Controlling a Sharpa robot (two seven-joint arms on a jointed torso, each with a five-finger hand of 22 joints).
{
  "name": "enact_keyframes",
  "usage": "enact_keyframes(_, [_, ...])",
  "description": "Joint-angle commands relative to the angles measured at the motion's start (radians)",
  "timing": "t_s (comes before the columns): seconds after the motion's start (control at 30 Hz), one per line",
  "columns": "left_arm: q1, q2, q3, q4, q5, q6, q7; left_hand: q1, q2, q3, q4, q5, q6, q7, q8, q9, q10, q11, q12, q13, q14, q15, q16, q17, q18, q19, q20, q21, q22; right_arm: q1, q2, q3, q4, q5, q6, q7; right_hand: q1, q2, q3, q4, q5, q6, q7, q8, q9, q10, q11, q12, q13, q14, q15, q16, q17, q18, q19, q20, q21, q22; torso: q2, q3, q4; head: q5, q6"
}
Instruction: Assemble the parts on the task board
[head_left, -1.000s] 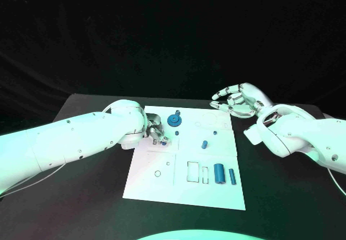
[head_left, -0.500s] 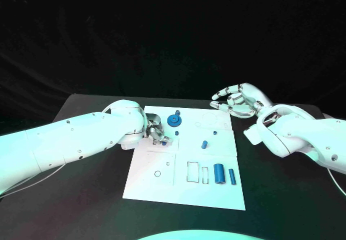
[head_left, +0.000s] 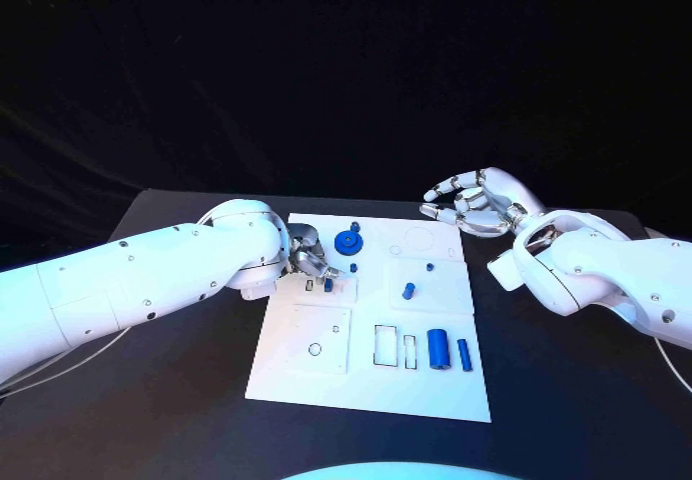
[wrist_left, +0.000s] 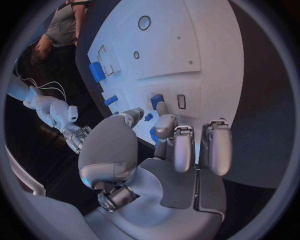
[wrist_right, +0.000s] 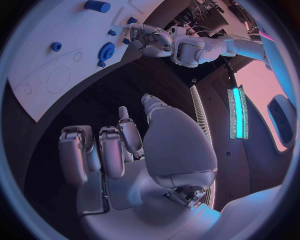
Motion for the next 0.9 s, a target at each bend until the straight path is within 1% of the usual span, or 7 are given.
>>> enact_keyframes(0.03, [0.002, -0.009, 0.009, 0.013, 0.057, -0.053, 0.015, 0.02, 0.001, -0.01, 0.0, 0.008, -0.015, 0.004, -0.01, -0.004, -0.024, 0.005, -0.028, -0.034, 0.089, 0.003, -0.008, 0.217, 0.002, -0.016, 0.0, -0.01, 0.065, -0.001, 0.0, 0.0, -0.003, -0.01, 0.008, 0.008, -0.009, -0.002, -0.008, 0.0, 0.001, 0.001, -0.001, 0.004, -0.001, -0.004, -0.004, -0.007, 0.004, 0.074, -0.005, -0.006, 0.136, 0.014, 0.055, -0.003, -0.006, 0.211, -0.002, 0.0005, 0.0007, 0.0, 0.003])
enact_keyframes(0.13, [0.007, -0.021, 0.021, 0.024, 0.077, -0.063, 0.02, 0.047, 0.0, -0.017, 0.0, 0.012, -0.035, 0.015, -0.029, -0.016, -0.052, 0.014, -0.063, -0.077, 0.086, 0.012, -0.014, 0.208, 0.006, -0.028, 0.001, -0.018, 0.049, -0.001, 0.001, 0.0, -0.005, -0.01, 0.008, 0.009, -0.009, -0.002, -0.008, 0.0, 0.001, 0.001, -0.001, 0.004, -0.001, -0.004, -0.004, -0.007, 0.004, 0.074, -0.005, -0.006, 0.136, 0.014, 0.055, -0.003, -0.006, 0.211, -0.002, 0.0018, 0.0012, -0.001, 0.008])
enact_keyframes(0.17, [0.009, -0.025, 0.023, 0.027, 0.08, -0.064, 0.021, 0.064, -0.002, -0.021, 0.0, 0.013, -0.051, 0.024, -0.046, -0.027, -0.083, 0.022, -0.103, -0.124, 0.082, 0.019, -0.022, 0.195, 0.01, -0.044, 0.003, -0.028, 0.029, -0.001, 0.001, 0.0, -0.006, -0.01, 0.008, 0.009, -0.009, -0.002, -0.008, 0.0, 0.001, 0.001, -0.001, 0.004, -0.001, -0.004, -0.004, -0.007, 0.004, 0.074, -0.005, -0.006, 0.136, 0.014, 0.055, -0.003, -0.006, 0.211, -0.002, 0.0019, 0.0012, -0.001, 0.009])
enact_keyframes(0.23, [0.014, -0.034, 0.029, 0.032, 0.09, -0.065, 0.023, 0.088, -0.002, -0.027, 0.0, 0.016, -0.075, 0.039, -0.078, -0.051, -0.1, 0.034, -0.124, -0.152, 0.08, 0.029, -0.025, 0.19, 0.013, -0.052, 0.007, -0.035, 0.019, -0.001, 0.001, 0.0, -0.008, -0.01, 0.008, 0.008, -0.009, -0.002, -0.008, 0.0, 0.001, 0.001, -0.001, 0.004, -0.001, -0.004, -0.004, -0.007, 0.004, 0.074, -0.005, -0.006, 0.136, 0.014, 0.055, -0.003, -0.006, 0.211, -0.002, 0.0019, 0.0013, 0.0, 0.009])
enact_keyframes(0.37, [0.034, -0.051, 0.04, 0.033, 0.105, -0.053, 0.031, 0.123, 0.002, -0.033, -0.001, 0.017, -0.082, 0.052, -0.109, -0.081, -0.131, 0.046, -0.164, -0.205, 0.074, 0.04, -0.036, 0.173, 0.018, -0.069, 0.016, -0.047, -0.004, -0.001, 0.001, 0.0, -0.012, -0.01, 0.007, 0.008, -0.009, -0.002, -0.008, 0.0, 0.001, 0.001, -0.001, 0.004, -0.001, -0.004, -0.004, -0.007, 0.004, 0.074, -0.005, -0.006, 0.136, 0.014, 0.055, -0.003, -0.006, 0.211, -0.001, 0.0003, 0.0004, 0.002, 0.017])
enact_keyframes(0.63, [0.062, -0.053, 0.044, -0.009, 0.118, -0.06, 0.042, 0.142, 0.005, -0.039, 0.001, 0.016, -0.09, 0.063, -0.131, -0.102, -0.178, 0.056, -0.223, -0.275, 0.071, 0.048, -0.042, 0.163, 0.02, -0.077, 0.023, -0.054, -0.015, -0.001, 0.003, 0.0, -0.016, -0.01, 0.007, 0.008, -0.012, -0.001, -0.009, 0.0, 0.002, 0.001, -0.001, 0.004, -0.001, -0.004, -0.004, -0.006, 0.005, 0.074, -0.005, -0.006, 0.138, 0.014, 0.055, -0.003, -0.005, 0.211, 0.0, 0.0003, -0.0002, 0.005, 0.028])
enact_keyframes(0.9, [0.071, -0.046, 0.044, -0.043, 0.12, -0.088, 0.065, 0.148, 0.011, -0.05, 0.001, 0.014, -0.098, 0.072, -0.147, -0.12, -0.233, 0.065, -0.289, -0.349, 0.065, 0.056, -0.052, 0.146, 0.023, -0.085, 0.03, -0.062, -0.027, -0.001, 0.004, 0.0, -0.016, -0.009, 0.007, 0.008, -0.012, -0.001, -0.009, 0.0, 0.002, 0.001, -0.001, 0.005, -0.001, -0.003, -0.004, -0.005, 0.005, 0.074, -0.005, -0.006, 0.136, 0.013, 0.056, -0.003, -0.004, 0.212, 0.001, 0.0001, 0.0005, 0.004, 0.033])
